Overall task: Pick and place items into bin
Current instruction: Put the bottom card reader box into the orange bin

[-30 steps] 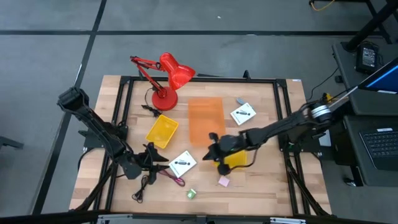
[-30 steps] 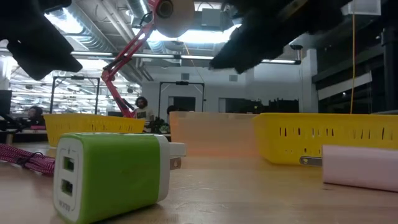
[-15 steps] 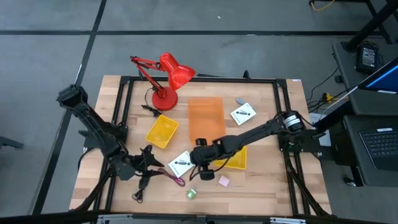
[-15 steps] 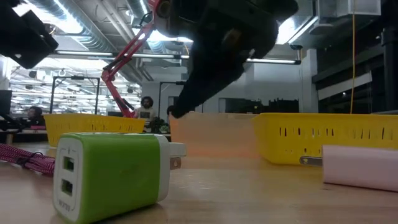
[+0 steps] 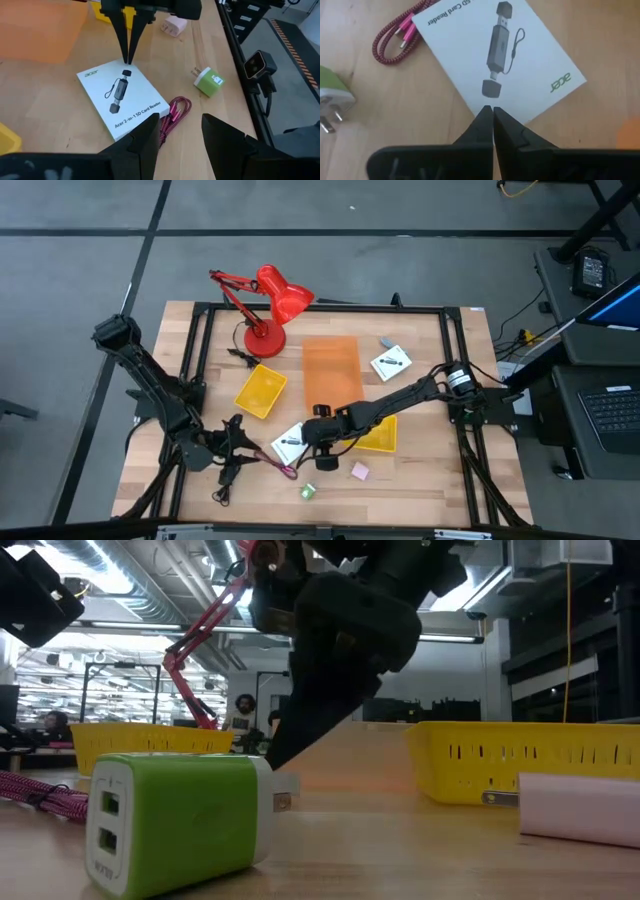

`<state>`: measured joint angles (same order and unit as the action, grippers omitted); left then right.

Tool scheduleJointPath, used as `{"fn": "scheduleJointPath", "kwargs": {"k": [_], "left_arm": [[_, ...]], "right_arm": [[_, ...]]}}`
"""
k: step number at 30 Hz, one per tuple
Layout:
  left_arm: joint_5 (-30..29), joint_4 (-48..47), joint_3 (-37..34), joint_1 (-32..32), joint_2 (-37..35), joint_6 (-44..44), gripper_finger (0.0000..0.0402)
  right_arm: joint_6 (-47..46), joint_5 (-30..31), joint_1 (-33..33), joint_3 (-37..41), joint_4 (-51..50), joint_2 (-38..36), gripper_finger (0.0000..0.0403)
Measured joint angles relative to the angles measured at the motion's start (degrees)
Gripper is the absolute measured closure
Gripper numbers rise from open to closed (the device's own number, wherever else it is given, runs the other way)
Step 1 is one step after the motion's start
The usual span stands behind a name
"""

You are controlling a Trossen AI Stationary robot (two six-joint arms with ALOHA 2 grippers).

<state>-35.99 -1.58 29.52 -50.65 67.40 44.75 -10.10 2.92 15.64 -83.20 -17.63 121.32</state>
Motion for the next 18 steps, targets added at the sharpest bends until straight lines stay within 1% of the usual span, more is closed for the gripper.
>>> {"fn": "scheduleJointPath", "kwargs": {"k": [6,12,18], "left_arm": [[0.09,0.02,0.01,0.02,0.0,0.01,0.0258],[0.11,0.01,0.0,0.02,0.0,0.03,0.0258],[0.0,0.02,0.0,0.06,0.02,0.89,0.0258]], "right_arm": [[-0.16,0.0,0.02,0.0,-0.58,-0.02,0.0403],[-1.66,-0.01,0.02,0.0,-3.77,-0.1,0.0403],[-1.53,-0.09,0.02,-0.05,-3.57,0.32,0.0403]]}}
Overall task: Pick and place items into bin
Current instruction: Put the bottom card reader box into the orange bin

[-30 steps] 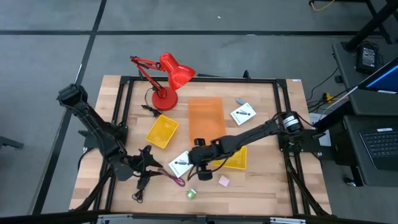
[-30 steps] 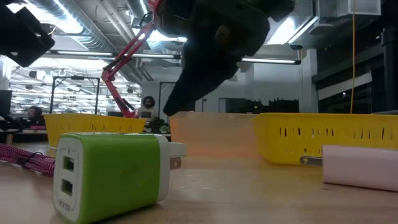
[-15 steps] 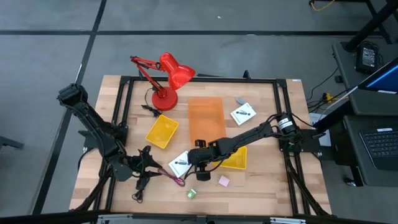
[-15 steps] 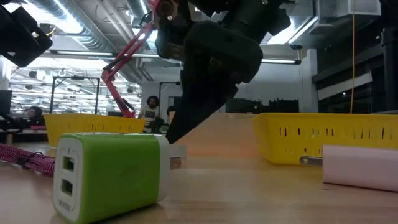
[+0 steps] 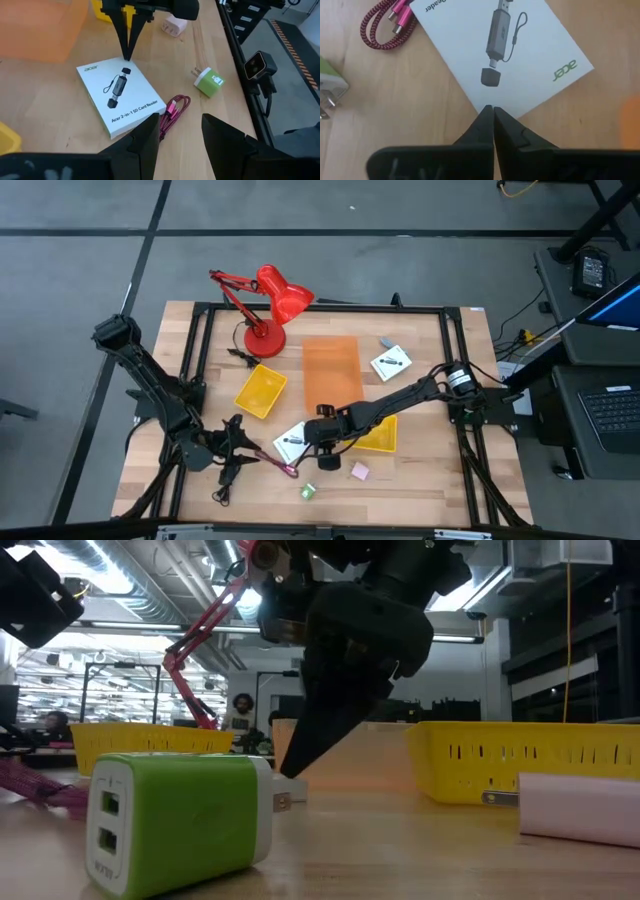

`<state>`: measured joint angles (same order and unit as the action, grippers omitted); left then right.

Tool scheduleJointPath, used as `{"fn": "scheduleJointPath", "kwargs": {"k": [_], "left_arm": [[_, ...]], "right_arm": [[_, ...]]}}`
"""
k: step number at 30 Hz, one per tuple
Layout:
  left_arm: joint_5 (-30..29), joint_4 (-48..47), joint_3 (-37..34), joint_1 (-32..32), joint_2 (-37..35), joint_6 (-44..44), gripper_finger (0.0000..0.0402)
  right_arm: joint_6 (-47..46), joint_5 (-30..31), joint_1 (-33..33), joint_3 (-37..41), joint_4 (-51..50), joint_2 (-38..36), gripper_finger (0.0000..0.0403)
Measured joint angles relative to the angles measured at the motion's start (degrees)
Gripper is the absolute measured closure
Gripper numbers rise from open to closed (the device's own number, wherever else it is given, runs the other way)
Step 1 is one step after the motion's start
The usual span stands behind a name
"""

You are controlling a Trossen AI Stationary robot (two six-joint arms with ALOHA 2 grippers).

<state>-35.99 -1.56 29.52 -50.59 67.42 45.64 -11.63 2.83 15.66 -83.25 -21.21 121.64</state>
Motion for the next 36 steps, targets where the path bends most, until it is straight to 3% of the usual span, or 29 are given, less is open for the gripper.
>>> {"fn": "scheduleJointPath", "kwargs": {"k": [13,26,36], "left_arm": [[-0.33,-1.23,0.0,0.09,0.0,7.17,0.0258],[-1.37,-15.76,0.0,1.69,0.02,37.45,0.0227],[7.65,-14.86,0.0,8.25,0.4,40.65,0.0206]], "right_arm": [[2.95,-2.29,-0.13,-0.04,5.19,2.14,0.0403],[3.25,-2.54,-0.11,0.06,6.14,2.26,0.0403],[4.6,-2.62,-0.09,0.09,7.18,2.32,0.0403]]}}
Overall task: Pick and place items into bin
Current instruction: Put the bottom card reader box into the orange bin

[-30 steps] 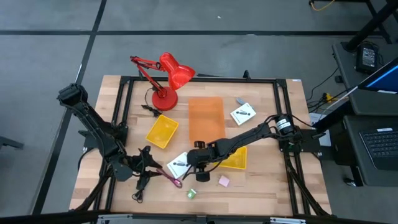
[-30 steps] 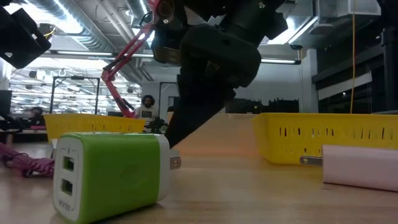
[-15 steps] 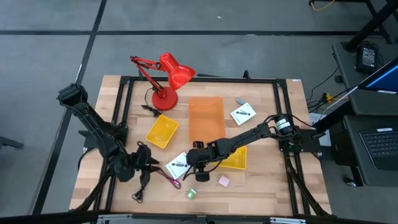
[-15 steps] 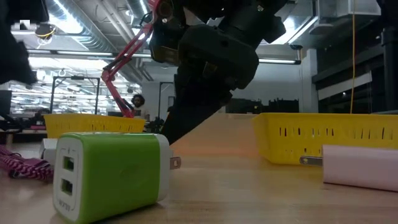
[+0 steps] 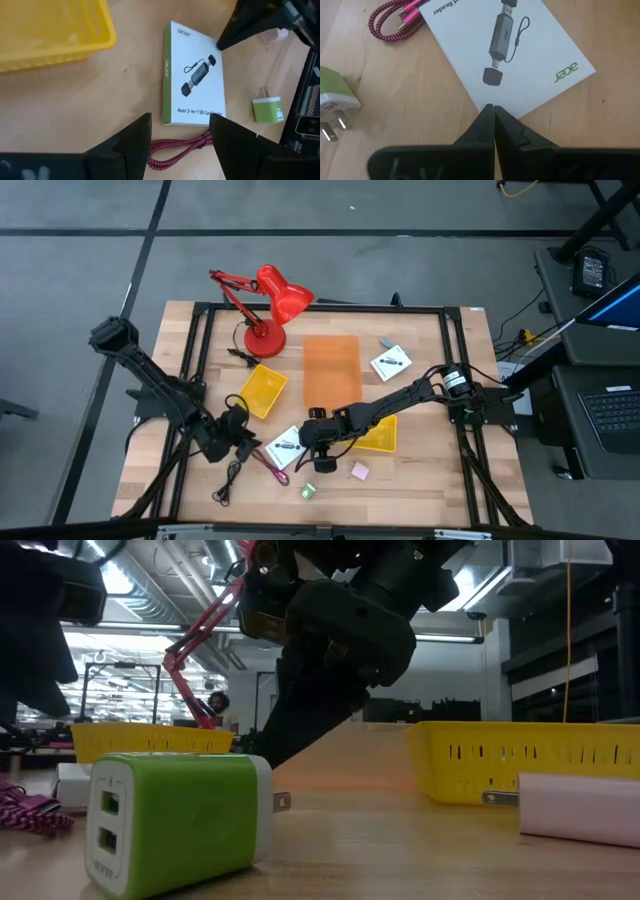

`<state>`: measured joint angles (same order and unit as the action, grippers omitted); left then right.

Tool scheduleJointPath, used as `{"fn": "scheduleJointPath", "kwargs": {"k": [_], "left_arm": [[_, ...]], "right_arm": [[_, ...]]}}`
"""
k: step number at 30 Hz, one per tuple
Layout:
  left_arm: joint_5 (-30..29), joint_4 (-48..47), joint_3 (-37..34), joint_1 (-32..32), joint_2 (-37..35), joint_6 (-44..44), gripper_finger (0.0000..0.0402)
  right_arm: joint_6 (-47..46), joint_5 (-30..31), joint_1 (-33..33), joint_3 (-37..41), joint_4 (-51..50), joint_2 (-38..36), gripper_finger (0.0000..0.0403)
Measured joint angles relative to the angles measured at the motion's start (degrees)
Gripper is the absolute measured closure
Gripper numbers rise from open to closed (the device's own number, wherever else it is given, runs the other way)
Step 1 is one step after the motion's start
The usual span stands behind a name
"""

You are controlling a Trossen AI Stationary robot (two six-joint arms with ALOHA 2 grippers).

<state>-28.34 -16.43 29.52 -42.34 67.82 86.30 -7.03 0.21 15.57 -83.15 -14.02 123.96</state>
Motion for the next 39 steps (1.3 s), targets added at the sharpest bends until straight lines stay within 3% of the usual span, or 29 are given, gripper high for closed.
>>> {"fn": "scheduleJointPath", "kwargs": {"k": [12,20,32,39], "left_arm": [[13.3,8.98,0.0,6.41,8.29,-2.36,0.0206],[17.34,10.71,0.0,9.76,10.56,-6.96,0.0206],[20.53,10.87,0.0,10.63,10.86,-6.09,0.0207],[23.27,15.27,0.0,11.81,15.04,-7.88,0.0206]], "right_arm": [[0.5,0.04,0.0,0.06,0.76,0.03,0.0403],[1.27,0.08,0.0,0.09,1.49,0.11,0.0403],[1.39,0.08,0.0,0.09,1.58,0.11,0.0403],[1.53,0.09,0.0,0.09,2.14,0.11,0.0403]]}}
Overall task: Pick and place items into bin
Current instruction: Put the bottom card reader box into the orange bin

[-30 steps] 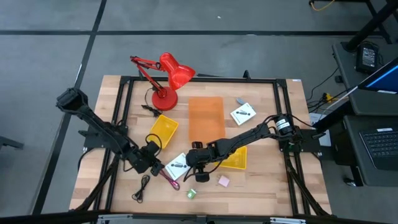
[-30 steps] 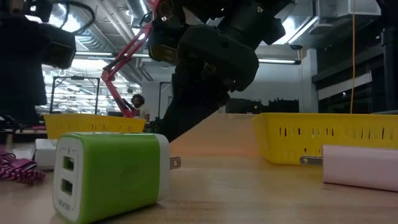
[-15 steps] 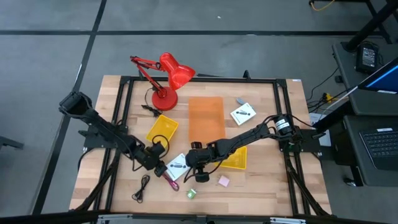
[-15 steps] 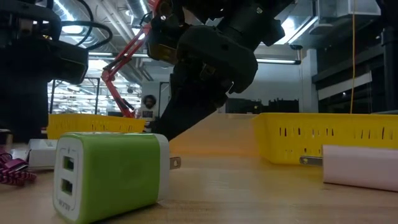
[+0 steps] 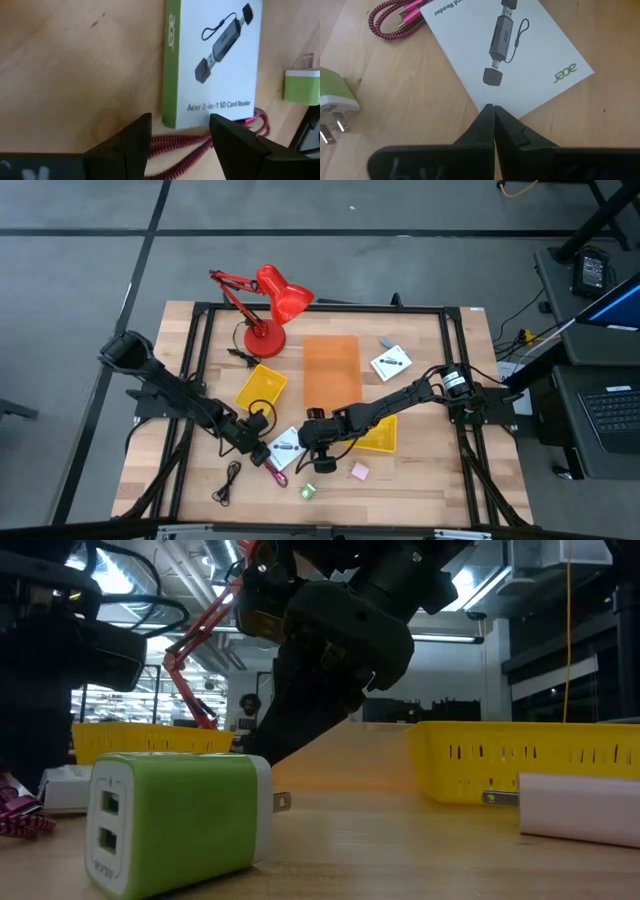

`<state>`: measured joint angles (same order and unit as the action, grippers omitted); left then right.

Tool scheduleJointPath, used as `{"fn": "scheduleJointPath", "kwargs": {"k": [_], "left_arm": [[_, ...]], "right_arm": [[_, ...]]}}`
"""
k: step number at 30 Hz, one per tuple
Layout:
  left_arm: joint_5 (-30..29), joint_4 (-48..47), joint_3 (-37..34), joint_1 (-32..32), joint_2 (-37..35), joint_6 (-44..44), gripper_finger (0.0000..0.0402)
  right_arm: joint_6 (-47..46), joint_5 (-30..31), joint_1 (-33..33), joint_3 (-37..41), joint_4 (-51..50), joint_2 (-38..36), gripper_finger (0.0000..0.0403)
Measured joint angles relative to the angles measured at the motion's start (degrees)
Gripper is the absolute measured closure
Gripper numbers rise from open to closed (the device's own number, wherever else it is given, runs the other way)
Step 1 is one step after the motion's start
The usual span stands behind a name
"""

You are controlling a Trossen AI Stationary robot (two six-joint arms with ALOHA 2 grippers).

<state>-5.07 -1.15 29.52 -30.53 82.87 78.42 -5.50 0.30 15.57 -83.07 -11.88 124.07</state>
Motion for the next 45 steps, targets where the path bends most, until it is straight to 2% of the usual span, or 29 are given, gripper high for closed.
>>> {"fn": "scheduleJointPath", "kwargs": {"k": [15,20,30,38,45], "left_arm": [[3.33,10.91,-0.07,2.54,2.36,-7.68,0.0212],[3.09,10.83,-0.07,2.54,2.36,-9.29,0.024],[0.18,11.02,-0.03,2.5,2.15,-11.98,0.0333],[-3.02,11.01,0.02,2.5,1.26,-14.42,0.0341],[-6.35,9.98,0.02,2.54,-2.29,-19.23,0.0351]], "right_arm": [[0.0,-0.02,0.02,0.0,0.47,-0.02,0.0403],[0.0,0.0,0.0,0.0,0.5,-0.02,0.0403],[-0.02,-0.54,0.08,0.0,0.67,-0.11,0.0403],[0.4,0.09,0.79,0.05,0.11,-1.05,0.0403],[2.86,2.33,0.92,0.07,-0.76,-4.76,0.0403]]}}
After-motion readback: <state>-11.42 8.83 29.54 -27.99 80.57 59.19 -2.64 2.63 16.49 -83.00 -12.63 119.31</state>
